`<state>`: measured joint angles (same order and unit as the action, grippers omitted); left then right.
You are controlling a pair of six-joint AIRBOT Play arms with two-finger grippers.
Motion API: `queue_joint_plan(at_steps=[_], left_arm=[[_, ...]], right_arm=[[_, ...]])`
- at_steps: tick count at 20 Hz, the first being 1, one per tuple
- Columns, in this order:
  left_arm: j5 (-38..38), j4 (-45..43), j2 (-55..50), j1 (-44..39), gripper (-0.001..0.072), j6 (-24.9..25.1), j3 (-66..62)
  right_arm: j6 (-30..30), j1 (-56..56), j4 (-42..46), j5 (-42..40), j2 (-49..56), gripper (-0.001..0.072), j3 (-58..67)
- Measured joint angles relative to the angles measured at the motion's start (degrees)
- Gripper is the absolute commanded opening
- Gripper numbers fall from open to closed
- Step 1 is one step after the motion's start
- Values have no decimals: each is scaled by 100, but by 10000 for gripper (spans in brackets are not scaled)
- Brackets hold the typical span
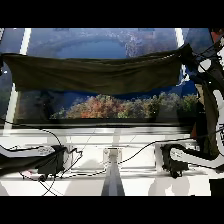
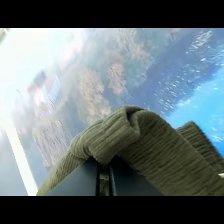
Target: Fold the clothes and pants, and hang the long-sleeved shirts on hangers.
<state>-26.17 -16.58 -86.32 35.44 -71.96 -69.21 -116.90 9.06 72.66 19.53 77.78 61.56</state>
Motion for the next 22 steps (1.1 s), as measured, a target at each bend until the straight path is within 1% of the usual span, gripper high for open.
queue_joint_plan(at_steps=[4, 7, 8, 9, 10, 11, 12, 13, 14, 15, 16, 19, 22], left_arm=[[195, 258, -179, -177, 20, 155, -37], [251, 337, -219, -225, 20, 208, -61], [267, 341, -229, -232, 36, 219, -68], [278, 345, -236, -236, 108, 234, -68], [284, 365, -236, -238, 394, 236, -74], [304, 372, -229, -243, 677, 238, -74], [304, 372, -205, -243, 710, 238, -74], [297, 378, -155, -229, 704, 243, -79], [245, 376, -90, -197, 638, 254, -79], [203, 358, 7, -136, 494, 254, -79], [155, 332, 118, -55, 468, 254, -79], [-293, -72, 560, 337, 474, 254, -79], [-1080, -990, 1001, 914, 463, 164, -79]], right_arm=[[-68, -96, -254, -619, 319, 24, 109], [-79, -136, -321, -859, 546, 25, 389], [-81, -142, -337, -911, 636, 29, 505], [-81, -146, -341, -940, 721, 149, 616], [-83, -151, -352, -946, 791, 466, 710], [-50, -153, -352, -927, 835, 720, 796], [90, -157, -337, -855, 876, 710, 879], [269, -164, -339, -717, 907, 706, 957], [452, -177, -339, -614, 922, 688, 1034], [629, -181, -339, -487, 933, 689, 1119], [754, -184, -337, -323, 940, 688, 1182], [988, -190, -332, 22, 870, 688, 1307], [1102, -190, -330, 382, 787, 688, 1351]])
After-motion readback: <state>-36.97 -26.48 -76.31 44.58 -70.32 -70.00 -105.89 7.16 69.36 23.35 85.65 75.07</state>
